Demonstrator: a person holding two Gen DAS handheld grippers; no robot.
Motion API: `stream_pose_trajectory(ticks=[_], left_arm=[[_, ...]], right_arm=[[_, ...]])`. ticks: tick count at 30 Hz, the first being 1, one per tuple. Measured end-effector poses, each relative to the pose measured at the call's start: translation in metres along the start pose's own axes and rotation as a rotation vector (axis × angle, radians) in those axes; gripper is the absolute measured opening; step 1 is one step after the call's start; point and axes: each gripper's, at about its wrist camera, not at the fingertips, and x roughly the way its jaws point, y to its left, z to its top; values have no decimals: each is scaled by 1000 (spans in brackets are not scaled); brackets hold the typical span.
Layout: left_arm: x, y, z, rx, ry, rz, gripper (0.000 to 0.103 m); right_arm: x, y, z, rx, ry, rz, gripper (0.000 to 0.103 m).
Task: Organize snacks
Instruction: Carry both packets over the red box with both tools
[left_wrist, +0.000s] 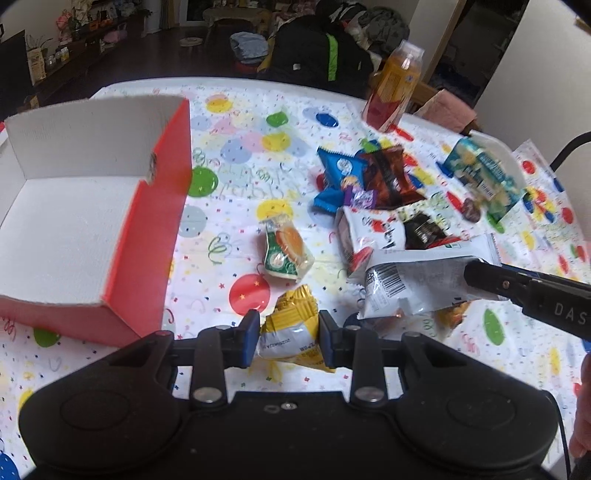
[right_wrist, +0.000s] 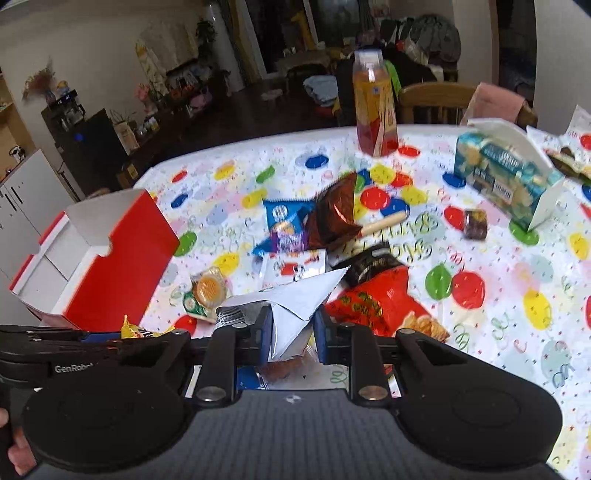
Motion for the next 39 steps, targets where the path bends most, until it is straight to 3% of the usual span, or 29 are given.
stream_pose_trajectory(ticks=[7, 18, 26, 39], left_arm=[[-37, 16, 15, 41, -47, -36, 31], [-79, 75, 36, 61, -98, -73, 31], [-90, 129, 51, 63, -125, -34, 31], [-73, 209, 79, 48, -124, 71, 31]], right_arm=[[-26, 30, 11, -10, -54, -13, 22], [-37, 117, 29, -61, -117, 21, 22], [-14, 182, 41, -113, -125, 58, 22], [49, 264, 40, -214, -52, 86, 22]])
